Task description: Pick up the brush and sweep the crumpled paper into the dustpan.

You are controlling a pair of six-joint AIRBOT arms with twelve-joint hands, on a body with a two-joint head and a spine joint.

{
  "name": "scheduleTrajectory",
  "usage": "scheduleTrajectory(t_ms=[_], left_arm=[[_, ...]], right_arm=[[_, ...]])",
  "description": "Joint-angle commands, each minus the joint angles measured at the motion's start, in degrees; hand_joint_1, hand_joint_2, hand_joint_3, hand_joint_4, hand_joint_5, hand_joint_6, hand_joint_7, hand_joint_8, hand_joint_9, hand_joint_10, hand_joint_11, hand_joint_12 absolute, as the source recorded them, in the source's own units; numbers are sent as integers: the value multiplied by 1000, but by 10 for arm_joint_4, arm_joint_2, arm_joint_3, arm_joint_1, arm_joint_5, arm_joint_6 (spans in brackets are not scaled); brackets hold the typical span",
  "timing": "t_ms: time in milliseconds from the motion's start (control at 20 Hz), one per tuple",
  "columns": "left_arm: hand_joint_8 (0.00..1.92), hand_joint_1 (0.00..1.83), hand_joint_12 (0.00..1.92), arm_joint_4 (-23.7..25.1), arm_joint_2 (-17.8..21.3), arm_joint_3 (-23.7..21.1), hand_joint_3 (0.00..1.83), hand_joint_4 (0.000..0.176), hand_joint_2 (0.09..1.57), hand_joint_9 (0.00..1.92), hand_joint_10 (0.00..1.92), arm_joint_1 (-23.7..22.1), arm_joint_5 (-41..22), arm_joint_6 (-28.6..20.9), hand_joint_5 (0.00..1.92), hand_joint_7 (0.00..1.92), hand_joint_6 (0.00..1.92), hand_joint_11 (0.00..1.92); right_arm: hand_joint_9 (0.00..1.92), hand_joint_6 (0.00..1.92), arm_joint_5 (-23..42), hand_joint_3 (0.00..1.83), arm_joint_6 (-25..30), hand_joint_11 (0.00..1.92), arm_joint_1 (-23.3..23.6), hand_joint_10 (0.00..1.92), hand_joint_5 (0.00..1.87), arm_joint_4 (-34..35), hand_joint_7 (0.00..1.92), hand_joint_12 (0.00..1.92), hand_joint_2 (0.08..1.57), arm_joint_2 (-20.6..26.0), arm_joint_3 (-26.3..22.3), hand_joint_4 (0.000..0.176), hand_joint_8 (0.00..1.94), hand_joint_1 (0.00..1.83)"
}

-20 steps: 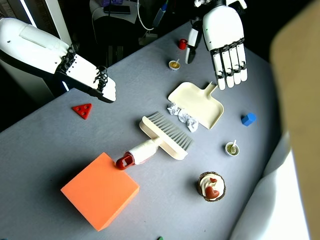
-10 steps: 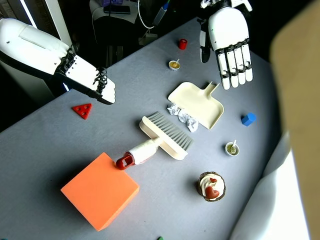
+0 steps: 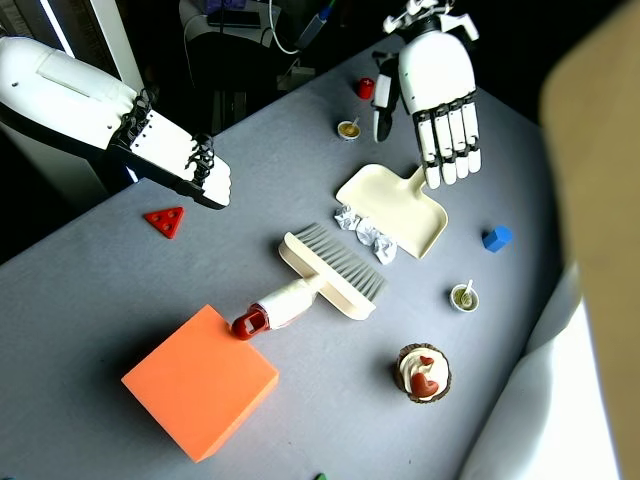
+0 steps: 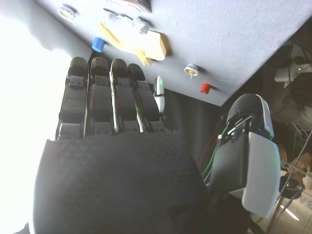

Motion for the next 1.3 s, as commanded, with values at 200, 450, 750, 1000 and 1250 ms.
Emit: scheduleTrajectory(t_ms=[200,450,750,1000,1250], left_arm=[[7,764,88,-33,-13,12,4,37,1030,154,8,2,-86,57,284,151,15,118],[0,770,102,-44,-37,34,0,49,1007,160,0,21,-107,57,319,164,4,113],[0,698,108,-52,-55,50,5,59,1029,157,0,40,-130,59,310,163,0,101],[2,703,115,-62,-68,60,0,63,1027,159,3,53,-145,61,309,165,9,101],[5,705,133,-67,-76,67,5,67,1040,174,1,69,-156,63,344,191,4,118]], right_arm=[[160,10,-14,1,2,140,4,9,144,-17,167,16,952,2,-2,0,9,0],[129,4,-14,3,1,116,4,4,102,-17,134,8,961,2,-2,0,4,0],[126,7,-14,1,1,127,4,9,84,-18,123,13,966,2,-2,0,7,0],[143,0,-14,5,1,135,4,0,93,-19,140,7,983,2,-2,0,0,0],[147,12,-14,4,1,133,4,8,115,-19,152,8,994,2,-3,0,10,0]])
